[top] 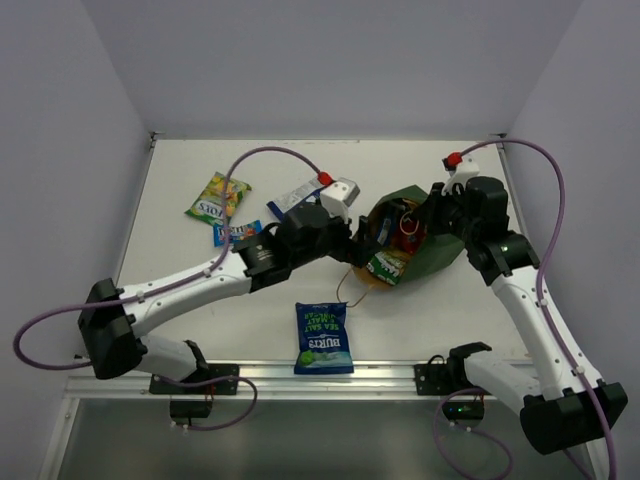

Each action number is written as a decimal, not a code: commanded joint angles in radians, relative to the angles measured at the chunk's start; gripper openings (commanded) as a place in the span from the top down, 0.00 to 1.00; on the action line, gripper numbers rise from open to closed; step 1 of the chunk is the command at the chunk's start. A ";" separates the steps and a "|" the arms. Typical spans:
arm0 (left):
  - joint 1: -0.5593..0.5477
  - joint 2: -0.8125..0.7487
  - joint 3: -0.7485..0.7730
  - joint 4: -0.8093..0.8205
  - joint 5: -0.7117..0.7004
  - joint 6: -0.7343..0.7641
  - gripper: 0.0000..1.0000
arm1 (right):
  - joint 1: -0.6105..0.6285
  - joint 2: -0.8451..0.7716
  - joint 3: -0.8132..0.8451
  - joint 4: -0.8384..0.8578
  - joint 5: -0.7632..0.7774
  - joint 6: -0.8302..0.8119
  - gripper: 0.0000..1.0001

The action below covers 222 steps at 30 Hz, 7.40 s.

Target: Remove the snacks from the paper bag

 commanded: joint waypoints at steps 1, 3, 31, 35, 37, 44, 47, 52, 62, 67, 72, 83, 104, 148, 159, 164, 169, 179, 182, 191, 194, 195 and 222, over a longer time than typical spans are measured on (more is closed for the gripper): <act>-0.068 0.121 0.099 0.069 -0.061 0.019 0.14 | 0.000 0.006 0.058 -0.021 -0.024 0.020 1.00; -0.098 0.171 0.119 0.078 -0.038 0.085 0.15 | 0.000 0.000 0.058 -0.024 -0.022 0.019 1.00; -0.089 0.561 0.214 0.239 -0.383 0.064 0.21 | 0.000 -0.050 0.099 -0.076 -0.128 0.099 1.00; -0.066 0.596 0.234 0.239 -0.355 0.059 0.21 | 0.000 -0.058 0.105 -0.085 -0.162 0.099 1.00; -0.064 0.620 0.255 0.245 -0.346 0.073 0.22 | 0.000 -0.060 0.111 -0.095 -0.186 0.096 1.00; -0.062 0.671 0.297 0.286 -0.303 0.089 0.27 | 0.000 -0.064 0.113 -0.101 -0.258 0.070 1.00; -0.061 0.706 0.326 0.302 -0.272 0.102 0.32 | 0.000 -0.061 0.113 -0.102 -0.304 0.044 1.00; -0.061 0.775 0.363 0.317 -0.232 0.109 0.42 | 0.000 -0.070 0.110 -0.099 -0.340 0.024 1.00; -0.046 0.724 0.292 0.383 -0.248 0.129 1.00 | -0.002 -0.084 0.065 -0.099 -0.281 -0.004 1.00; -0.015 0.589 0.184 0.359 -0.264 0.125 1.00 | -0.003 -0.089 0.038 -0.101 -0.164 -0.009 1.00; -0.001 0.409 0.090 0.331 -0.208 0.131 1.00 | -0.009 -0.080 0.018 -0.099 -0.062 0.007 1.00; -0.001 0.242 -0.018 0.288 -0.125 0.103 1.00 | -0.015 -0.051 0.038 -0.084 -0.070 -0.016 1.00; -0.016 0.398 0.129 -0.010 0.038 -0.246 0.47 | -0.015 -0.054 0.027 -0.067 -0.102 -0.018 1.00; 0.396 -0.221 -0.414 -0.161 -0.077 -0.249 0.91 | -0.117 -0.052 -0.045 -0.001 -0.137 -0.012 1.00; 0.422 -0.329 -0.346 -0.101 0.120 -0.128 0.09 | -0.104 0.029 0.091 -0.049 -0.358 -0.153 1.00; 0.230 -0.246 -0.211 0.032 0.139 -0.040 0.14 | -0.104 0.095 0.141 -0.092 -0.404 -0.168 1.00; 0.100 -0.134 -0.125 0.170 0.137 -0.078 0.15 | -0.101 0.112 0.134 -0.070 -0.401 -0.127 1.00; -0.041 0.059 -0.007 0.262 -0.031 -0.104 0.15 | -0.084 0.088 0.079 -0.026 -0.369 -0.049 1.00; -0.076 0.171 -0.005 0.303 -0.129 -0.069 0.16 | -0.083 0.091 0.099 -0.055 -0.367 -0.027 1.00; -0.087 0.338 -0.018 0.414 -0.244 -0.053 0.18 | -0.083 0.077 0.156 -0.136 -0.413 0.013 1.00; -0.087 0.357 -0.019 0.415 -0.299 -0.047 0.18 | -0.083 0.072 0.167 -0.156 -0.416 0.014 1.00; -0.087 0.372 -0.018 0.415 -0.312 -0.045 0.18 | -0.083 0.074 0.170 -0.168 -0.424 0.014 1.00; -0.087 0.558 0.068 0.495 -0.622 0.175 0.23 | -0.083 0.112 0.182 -0.270 -0.705 -0.096 1.00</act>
